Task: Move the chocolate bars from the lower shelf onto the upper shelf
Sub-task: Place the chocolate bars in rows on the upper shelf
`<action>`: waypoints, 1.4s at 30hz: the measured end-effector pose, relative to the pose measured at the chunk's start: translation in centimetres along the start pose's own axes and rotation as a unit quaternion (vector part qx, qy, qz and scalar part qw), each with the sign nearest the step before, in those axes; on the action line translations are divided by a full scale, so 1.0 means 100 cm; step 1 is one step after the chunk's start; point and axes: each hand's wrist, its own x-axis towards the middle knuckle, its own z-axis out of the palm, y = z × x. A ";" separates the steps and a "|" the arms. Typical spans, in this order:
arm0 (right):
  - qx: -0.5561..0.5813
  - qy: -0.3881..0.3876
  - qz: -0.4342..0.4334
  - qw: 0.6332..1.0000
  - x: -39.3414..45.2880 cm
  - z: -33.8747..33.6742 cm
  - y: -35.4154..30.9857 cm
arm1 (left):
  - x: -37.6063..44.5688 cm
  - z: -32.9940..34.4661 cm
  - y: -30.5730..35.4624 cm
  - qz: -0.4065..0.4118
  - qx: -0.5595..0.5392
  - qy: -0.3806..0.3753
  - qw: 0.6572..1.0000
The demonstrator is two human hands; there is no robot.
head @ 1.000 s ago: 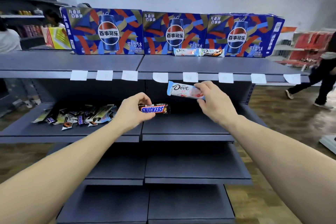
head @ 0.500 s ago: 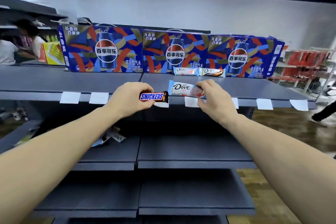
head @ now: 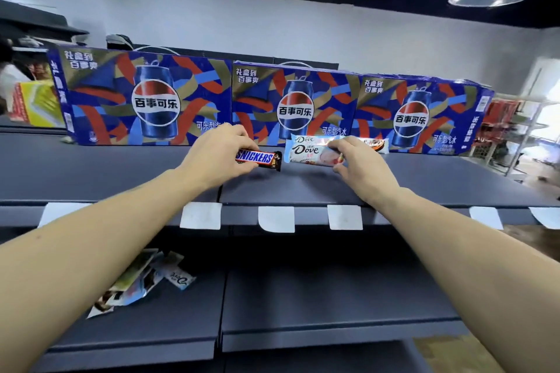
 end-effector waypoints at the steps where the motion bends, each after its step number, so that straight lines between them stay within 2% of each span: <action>1: 0.000 0.000 0.001 1.000 0.005 0.003 0.003 | 0.005 0.004 -0.002 0.001 0.002 -0.008 1.000; 7: 0.000 -0.023 -0.002 1.000 0.032 0.018 0.027 | 0.033 0.028 -0.011 0.011 0.014 -0.030 0.999; 13: -0.012 -0.056 0.002 0.998 0.052 0.036 0.058 | 0.053 0.047 -0.019 -0.020 0.020 -0.036 0.999; 18: -0.012 -0.043 0.028 0.999 0.069 0.042 0.076 | 0.068 0.061 -0.019 -0.036 0.017 -0.034 0.999; 35: -0.014 -0.058 0.041 0.997 0.118 0.079 0.080 | 0.085 0.084 -0.039 -0.068 0.032 -0.049 0.996; 42: -0.049 -0.066 0.050 0.995 0.122 0.082 0.075 | 0.076 0.085 -0.051 -0.081 0.027 -0.068 0.994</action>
